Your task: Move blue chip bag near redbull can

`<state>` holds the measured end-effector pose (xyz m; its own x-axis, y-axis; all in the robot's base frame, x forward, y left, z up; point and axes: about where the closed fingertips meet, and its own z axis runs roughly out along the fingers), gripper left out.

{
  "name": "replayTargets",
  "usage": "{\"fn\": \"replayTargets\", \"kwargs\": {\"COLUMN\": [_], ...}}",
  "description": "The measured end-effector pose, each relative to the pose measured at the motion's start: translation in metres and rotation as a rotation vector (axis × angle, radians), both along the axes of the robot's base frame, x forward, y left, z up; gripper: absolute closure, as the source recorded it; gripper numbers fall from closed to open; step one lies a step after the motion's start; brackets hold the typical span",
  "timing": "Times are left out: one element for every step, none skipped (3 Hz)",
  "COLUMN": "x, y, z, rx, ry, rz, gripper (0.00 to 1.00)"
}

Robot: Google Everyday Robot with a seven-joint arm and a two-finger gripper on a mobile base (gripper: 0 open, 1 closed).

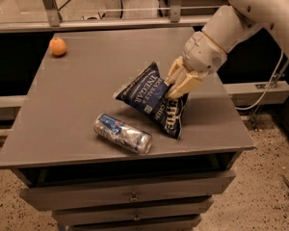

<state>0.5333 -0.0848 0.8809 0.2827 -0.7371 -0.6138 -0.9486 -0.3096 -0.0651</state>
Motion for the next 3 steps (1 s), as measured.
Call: {"fn": "replayTargets", "kwargs": {"x": [-0.0049,-0.0059,0.002], "y": [0.0024,0.002,-0.0066], "z": [-0.0047,-0.0061,0.0002], "rx": [-0.02,-0.03,-0.034], "ry": [-0.007,-0.017,-0.045], "rz": [0.026,0.033,0.007], "gripper": [0.28,0.05,0.0]}}
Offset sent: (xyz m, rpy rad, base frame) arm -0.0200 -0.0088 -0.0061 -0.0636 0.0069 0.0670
